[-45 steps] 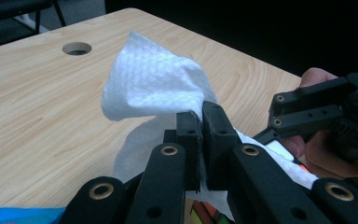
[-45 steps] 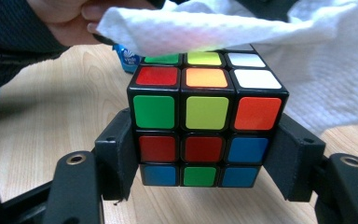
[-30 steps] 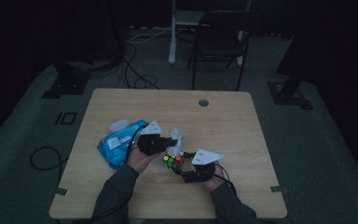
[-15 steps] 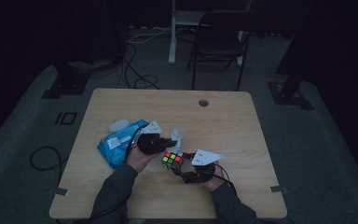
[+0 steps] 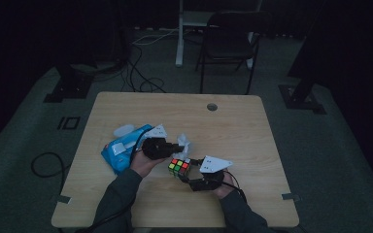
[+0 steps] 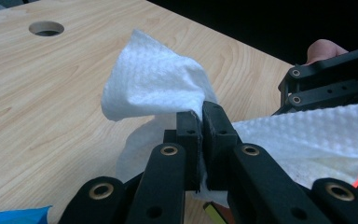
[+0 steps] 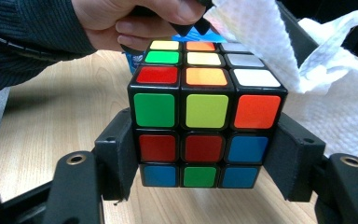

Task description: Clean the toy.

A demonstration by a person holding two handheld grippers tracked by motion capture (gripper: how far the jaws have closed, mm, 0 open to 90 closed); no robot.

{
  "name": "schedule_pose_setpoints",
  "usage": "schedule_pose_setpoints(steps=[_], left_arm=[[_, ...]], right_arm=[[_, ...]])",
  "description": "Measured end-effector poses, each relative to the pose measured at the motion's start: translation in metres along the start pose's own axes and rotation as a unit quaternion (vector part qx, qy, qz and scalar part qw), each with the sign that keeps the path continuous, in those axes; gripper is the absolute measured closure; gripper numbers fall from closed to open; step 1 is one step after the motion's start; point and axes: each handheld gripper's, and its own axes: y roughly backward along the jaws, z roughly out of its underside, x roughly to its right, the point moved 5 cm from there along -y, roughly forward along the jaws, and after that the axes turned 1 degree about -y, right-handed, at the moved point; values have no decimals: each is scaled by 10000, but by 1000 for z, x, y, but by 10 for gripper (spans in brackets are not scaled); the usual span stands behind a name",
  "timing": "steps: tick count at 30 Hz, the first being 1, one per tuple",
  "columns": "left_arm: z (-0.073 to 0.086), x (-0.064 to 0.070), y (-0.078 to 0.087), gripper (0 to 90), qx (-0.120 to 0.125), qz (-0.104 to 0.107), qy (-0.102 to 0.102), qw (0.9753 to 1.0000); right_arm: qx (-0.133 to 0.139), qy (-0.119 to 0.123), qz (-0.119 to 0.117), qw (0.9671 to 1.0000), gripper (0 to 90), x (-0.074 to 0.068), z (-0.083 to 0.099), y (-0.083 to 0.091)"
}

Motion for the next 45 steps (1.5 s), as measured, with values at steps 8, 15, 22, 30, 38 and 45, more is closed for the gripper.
schedule_pose_setpoints(steps=[8,15,22,30,38,45], left_arm=[[-2,0,3,877,-18,-31,-48,10000],[0,-2,0,877,-36,-3,-8,10000],[5,-7,-3,877,-109,28,89,9999],[18,-15,-12,877,-319,28,220,9992],[28,-18,-20,877,-530,13,274,9982],[32,-20,-23,877,-642,-18,252,9976]], right_arm=[[-1,44,-47,10000,344,-1,-1,0],[38,75,-55,9999,344,-2,-2,1],[64,114,-58,9999,344,-2,-3,2],[93,109,-52,9999,344,-3,-4,3],[131,118,-36,9998,344,-3,-5,4],[165,116,-32,9998,344,-3,-6,5]])
